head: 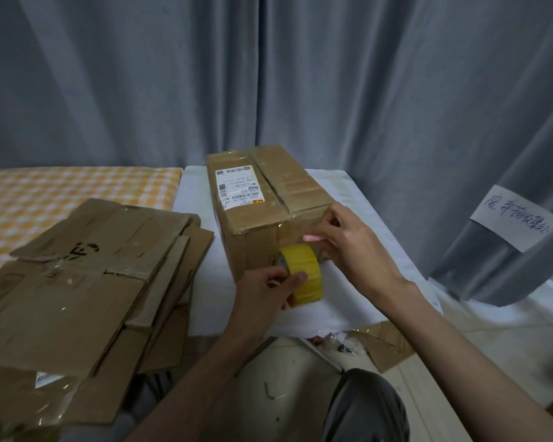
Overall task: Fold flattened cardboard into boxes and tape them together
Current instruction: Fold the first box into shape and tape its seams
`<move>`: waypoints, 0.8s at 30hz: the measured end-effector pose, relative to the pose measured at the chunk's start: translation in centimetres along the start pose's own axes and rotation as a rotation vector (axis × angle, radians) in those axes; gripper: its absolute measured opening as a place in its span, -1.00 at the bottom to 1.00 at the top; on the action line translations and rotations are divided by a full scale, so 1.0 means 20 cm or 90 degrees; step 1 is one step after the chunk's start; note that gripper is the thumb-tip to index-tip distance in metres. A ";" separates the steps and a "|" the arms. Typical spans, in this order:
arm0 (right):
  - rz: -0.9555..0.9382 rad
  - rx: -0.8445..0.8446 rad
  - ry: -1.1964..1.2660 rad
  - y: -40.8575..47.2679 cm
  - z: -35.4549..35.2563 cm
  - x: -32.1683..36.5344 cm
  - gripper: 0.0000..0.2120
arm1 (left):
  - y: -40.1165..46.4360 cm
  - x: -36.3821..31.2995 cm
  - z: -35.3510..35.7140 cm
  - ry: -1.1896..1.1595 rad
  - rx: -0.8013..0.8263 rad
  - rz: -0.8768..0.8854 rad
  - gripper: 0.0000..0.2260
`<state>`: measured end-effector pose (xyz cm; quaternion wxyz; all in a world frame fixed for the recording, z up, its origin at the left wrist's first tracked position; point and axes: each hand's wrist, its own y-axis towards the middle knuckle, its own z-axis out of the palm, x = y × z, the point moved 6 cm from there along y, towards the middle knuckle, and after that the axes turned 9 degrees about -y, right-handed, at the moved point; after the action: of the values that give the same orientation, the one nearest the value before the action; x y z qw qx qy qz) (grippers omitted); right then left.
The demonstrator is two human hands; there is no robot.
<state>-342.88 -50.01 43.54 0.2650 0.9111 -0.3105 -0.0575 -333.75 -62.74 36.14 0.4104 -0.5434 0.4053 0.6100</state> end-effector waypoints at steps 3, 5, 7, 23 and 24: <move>0.105 0.017 -0.049 -0.04 0.05 -0.19 -0.99 | 0.01 0.00 -0.01 -0.007 0.000 -0.003 -0.74; 0.232 0.086 -0.034 -0.12 0.14 -0.34 -0.95 | 0.02 0.00 -0.02 -0.010 -0.002 -0.006 -0.74; 0.347 0.196 0.016 -0.23 0.27 -0.44 -0.89 | 0.03 0.00 -0.02 -0.010 -0.001 -0.009 -0.74; 0.538 0.309 0.687 -0.08 0.23 -0.04 -0.81 | 0.02 0.01 0.01 0.022 0.006 -0.001 -0.80; 0.545 0.310 0.705 -0.07 0.24 -0.03 -0.83 | 0.02 0.01 0.01 0.021 0.002 -0.003 -0.80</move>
<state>-343.97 -50.79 38.75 0.1725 0.6393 -0.4633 0.5890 -334.25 -62.73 35.90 0.4060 -0.5535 0.4119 0.5993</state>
